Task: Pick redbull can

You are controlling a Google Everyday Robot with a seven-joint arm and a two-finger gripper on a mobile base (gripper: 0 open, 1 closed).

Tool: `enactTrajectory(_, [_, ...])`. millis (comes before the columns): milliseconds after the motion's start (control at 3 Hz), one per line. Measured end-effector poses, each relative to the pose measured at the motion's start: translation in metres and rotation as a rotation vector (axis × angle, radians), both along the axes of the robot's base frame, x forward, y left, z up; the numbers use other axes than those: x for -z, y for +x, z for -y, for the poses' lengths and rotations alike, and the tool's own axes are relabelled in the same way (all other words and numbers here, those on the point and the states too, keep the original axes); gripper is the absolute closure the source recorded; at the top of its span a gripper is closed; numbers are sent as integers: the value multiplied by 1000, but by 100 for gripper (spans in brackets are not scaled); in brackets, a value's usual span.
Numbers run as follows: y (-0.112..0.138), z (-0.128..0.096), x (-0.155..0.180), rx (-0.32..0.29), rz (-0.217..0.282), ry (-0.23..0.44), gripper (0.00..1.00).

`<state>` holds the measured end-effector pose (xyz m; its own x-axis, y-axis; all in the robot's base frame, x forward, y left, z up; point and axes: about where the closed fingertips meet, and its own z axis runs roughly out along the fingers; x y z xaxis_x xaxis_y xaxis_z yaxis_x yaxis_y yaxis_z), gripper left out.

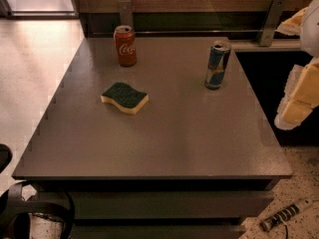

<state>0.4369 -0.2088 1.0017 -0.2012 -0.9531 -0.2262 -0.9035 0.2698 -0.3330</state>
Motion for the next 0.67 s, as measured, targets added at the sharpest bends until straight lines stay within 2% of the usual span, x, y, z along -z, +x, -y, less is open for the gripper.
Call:
enactTrajectory(333, [1,1,0,6,4,7,0])
enactTrajectory(667, [21,16,3,79,52,93,0])
